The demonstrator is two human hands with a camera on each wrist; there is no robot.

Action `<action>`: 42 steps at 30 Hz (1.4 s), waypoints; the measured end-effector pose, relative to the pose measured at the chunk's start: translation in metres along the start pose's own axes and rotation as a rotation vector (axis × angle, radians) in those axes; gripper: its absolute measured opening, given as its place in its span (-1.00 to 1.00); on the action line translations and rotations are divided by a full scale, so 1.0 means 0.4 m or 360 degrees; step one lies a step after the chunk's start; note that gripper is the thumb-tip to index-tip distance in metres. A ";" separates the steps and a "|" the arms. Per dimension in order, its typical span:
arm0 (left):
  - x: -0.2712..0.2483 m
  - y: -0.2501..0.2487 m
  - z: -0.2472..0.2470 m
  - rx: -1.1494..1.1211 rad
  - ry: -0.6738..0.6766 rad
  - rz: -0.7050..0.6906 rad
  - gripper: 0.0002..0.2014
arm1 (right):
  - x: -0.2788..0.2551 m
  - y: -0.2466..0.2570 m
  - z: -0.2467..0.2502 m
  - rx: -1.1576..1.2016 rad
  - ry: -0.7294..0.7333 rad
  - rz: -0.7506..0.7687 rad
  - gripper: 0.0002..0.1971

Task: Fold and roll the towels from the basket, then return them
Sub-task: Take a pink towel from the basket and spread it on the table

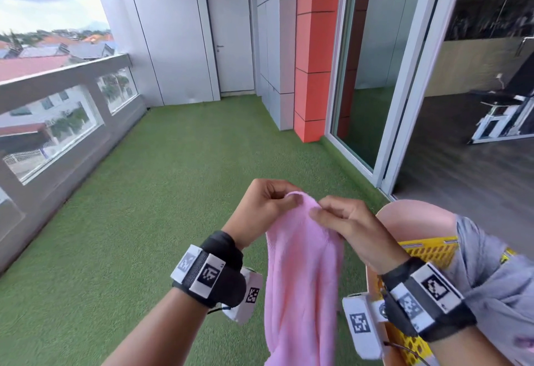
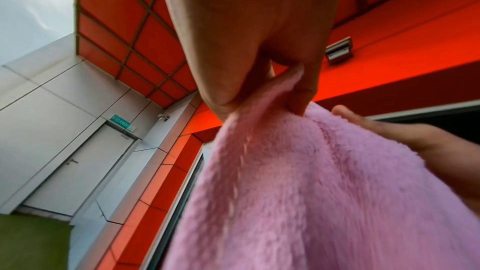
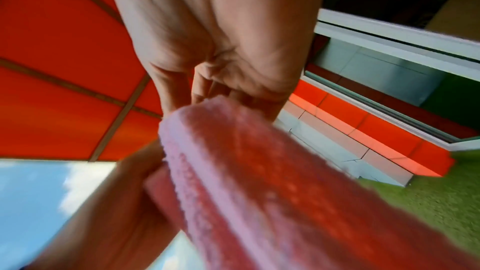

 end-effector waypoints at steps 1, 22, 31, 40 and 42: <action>-0.003 0.007 0.003 0.0014 0.0016 0.0027 -0.88 | 0.002 -0.002 0.012 0.0043 -0.0107 0.0007 -0.81; -0.051 0.054 -0.046 0.0185 0.0278 0.0218 -0.61 | 0.024 -0.044 0.056 0.0368 -0.0610 -0.0093 -0.85; -0.052 0.076 -0.021 0.0255 0.0063 0.0134 -0.66 | -0.012 -0.041 -0.012 -0.0448 0.0399 -0.0180 -0.66; -0.086 0.100 -0.027 0.0152 -0.0026 0.0205 -0.60 | 0.026 -0.060 0.106 0.0279 -0.0651 -0.0356 -0.62; -0.067 0.101 -0.025 0.0210 -0.0029 0.0206 -0.55 | -0.001 -0.073 0.043 -0.0020 -0.0316 -0.0381 -0.78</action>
Point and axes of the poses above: each hand's wrist, its own x-axis towards the middle knuckle, its own z-axis out of the back of the hand, y = z × x, the point moved 1 cm from there along x, towards the middle knuckle, and after that the axes turned 11 degrees about -x, right-handed, at the moved point
